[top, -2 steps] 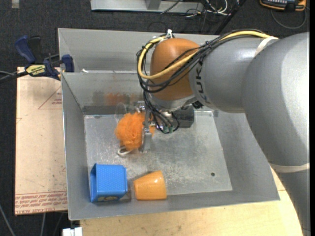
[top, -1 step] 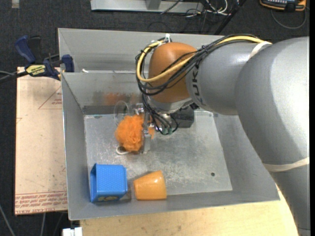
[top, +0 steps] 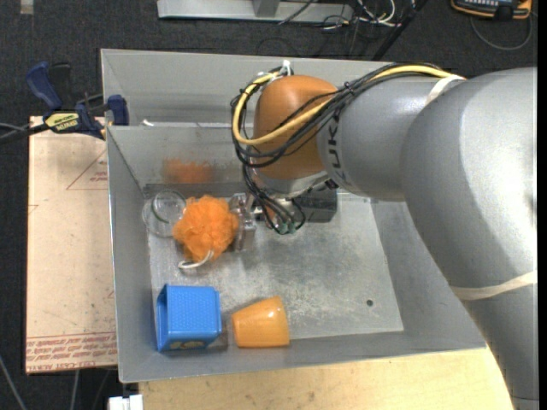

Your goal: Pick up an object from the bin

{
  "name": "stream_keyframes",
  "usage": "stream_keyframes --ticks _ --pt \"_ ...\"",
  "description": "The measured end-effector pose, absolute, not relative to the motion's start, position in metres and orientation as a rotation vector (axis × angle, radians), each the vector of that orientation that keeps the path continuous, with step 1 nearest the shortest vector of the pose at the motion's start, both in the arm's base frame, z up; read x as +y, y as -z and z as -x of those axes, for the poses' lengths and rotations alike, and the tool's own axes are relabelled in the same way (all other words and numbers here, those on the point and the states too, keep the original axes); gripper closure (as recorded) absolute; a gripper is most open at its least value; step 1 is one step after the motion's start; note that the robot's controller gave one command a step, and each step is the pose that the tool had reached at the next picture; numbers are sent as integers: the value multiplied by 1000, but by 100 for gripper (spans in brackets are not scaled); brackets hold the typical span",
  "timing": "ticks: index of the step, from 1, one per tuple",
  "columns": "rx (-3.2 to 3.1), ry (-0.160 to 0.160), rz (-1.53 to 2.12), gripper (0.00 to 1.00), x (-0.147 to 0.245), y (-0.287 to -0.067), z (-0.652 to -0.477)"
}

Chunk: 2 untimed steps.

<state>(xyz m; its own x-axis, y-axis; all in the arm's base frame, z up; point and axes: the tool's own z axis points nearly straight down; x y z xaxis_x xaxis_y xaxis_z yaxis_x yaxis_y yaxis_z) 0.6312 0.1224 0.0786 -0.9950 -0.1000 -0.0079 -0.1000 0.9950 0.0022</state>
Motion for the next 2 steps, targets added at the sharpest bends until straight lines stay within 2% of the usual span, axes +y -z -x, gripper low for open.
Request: stream_keyframes --ticks 1,2 --pt "3128 -4 165 100 124 -85 -633" --pt "3138 -4 155 100 121 -123 -628"
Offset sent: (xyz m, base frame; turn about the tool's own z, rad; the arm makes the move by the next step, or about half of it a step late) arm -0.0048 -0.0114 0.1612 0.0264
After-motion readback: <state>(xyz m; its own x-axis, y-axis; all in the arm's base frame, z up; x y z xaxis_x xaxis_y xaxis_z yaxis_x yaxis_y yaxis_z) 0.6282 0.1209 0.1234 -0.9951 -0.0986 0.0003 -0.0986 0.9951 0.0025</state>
